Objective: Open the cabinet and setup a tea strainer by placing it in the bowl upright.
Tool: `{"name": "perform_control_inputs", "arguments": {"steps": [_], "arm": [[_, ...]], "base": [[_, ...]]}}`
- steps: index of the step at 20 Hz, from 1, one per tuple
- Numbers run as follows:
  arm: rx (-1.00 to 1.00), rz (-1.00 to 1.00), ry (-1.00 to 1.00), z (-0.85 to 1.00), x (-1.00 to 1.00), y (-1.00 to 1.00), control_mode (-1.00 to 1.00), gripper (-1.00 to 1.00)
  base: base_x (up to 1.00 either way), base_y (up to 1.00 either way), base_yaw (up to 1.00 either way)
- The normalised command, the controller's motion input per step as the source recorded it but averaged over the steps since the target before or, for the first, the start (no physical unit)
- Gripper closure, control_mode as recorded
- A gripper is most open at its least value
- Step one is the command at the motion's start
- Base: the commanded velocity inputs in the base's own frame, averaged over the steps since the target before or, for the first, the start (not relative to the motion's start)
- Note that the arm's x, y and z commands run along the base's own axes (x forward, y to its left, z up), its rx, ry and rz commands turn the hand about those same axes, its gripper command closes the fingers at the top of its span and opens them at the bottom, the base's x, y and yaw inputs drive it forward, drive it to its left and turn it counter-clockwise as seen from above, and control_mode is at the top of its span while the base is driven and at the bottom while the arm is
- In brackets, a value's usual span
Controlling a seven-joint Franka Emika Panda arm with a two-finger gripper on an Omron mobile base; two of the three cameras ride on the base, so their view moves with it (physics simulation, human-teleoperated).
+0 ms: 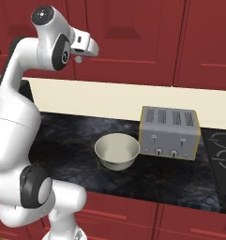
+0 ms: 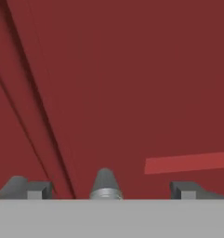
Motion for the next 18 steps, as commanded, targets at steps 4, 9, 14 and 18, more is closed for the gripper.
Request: {"name": "perform_control_inputs", "arguments": {"steps": [4,9,14,18], "arm": [[0.00,0.00,0.00,-0.13,0.35,0.00,-1.00,-1.00],[0.00,0.00,0.01,-0.24,0.17,0.00,-1.00,-1.00],[0.00,0.00,0.01,-0.21,0.00,0.00,-1.00,-1.00],[0.00,0.00,0.00,-0.31,0.00,0.00,-1.00,-1.00]], "base": [[0.00,0.00,0.00],[0.00,0.00,0.00],[0.00,0.00,0.00],[0.00,0.00,0.00]]}}
